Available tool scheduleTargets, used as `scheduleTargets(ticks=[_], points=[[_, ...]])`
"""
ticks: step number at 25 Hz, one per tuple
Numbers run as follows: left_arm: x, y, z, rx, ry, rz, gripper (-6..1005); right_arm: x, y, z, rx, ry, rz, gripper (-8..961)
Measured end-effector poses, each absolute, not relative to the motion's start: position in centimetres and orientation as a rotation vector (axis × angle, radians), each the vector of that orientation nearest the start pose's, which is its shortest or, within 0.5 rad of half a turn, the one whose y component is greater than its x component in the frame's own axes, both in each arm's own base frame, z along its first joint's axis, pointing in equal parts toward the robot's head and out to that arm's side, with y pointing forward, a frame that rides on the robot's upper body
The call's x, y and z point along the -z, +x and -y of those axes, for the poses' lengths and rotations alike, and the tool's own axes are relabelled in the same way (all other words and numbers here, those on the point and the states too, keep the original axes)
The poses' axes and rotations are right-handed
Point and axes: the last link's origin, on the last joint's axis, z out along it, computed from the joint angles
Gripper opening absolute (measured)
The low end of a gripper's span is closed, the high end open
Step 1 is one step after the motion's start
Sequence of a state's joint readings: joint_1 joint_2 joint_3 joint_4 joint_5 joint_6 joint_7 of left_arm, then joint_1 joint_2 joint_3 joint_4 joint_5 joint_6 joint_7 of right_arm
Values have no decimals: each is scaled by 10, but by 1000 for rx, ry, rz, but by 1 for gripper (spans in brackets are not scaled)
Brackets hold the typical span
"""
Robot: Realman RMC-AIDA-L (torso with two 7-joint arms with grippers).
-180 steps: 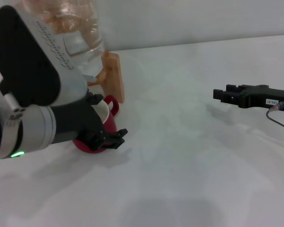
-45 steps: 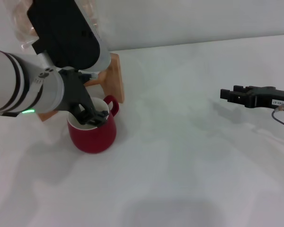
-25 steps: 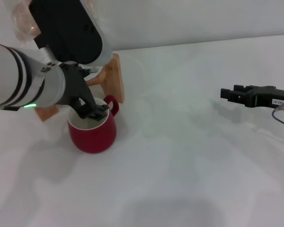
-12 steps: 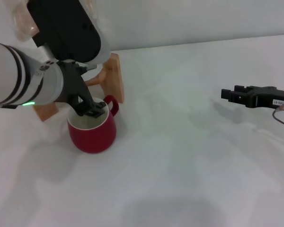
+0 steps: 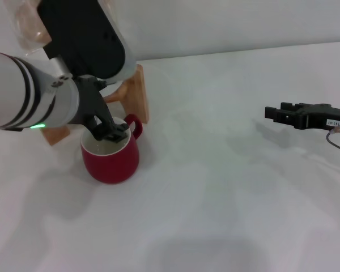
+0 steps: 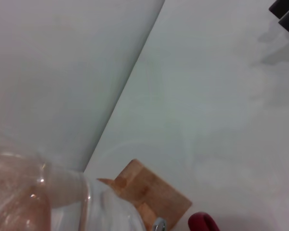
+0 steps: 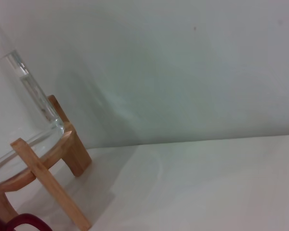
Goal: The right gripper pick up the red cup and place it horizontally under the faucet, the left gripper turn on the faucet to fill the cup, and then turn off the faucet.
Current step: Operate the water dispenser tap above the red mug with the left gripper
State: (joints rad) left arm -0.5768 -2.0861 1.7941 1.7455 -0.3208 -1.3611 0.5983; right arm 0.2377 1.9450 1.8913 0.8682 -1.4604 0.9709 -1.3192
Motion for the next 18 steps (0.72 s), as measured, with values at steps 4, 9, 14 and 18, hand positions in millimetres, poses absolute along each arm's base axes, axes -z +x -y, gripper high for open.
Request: scheduleTargets(ticks=[4, 9, 14, 18], points=[[21, -76, -339, -454, -2503, 5, 885, -45, 319, -341, -636, -2146, -1132, 547], [24, -73, -336, -447, -2509, -21, 886, -47, 321, -341, -640, -2133, -1138, 547], [29, -69, -329, -445, -2524, -60, 885, -47, 322, -340, -639, -2131, -1138, 547], [33, -65, -320, -436, -2541, -103, 885, -49, 322, -340, -644, -2127, -1140, 547]])
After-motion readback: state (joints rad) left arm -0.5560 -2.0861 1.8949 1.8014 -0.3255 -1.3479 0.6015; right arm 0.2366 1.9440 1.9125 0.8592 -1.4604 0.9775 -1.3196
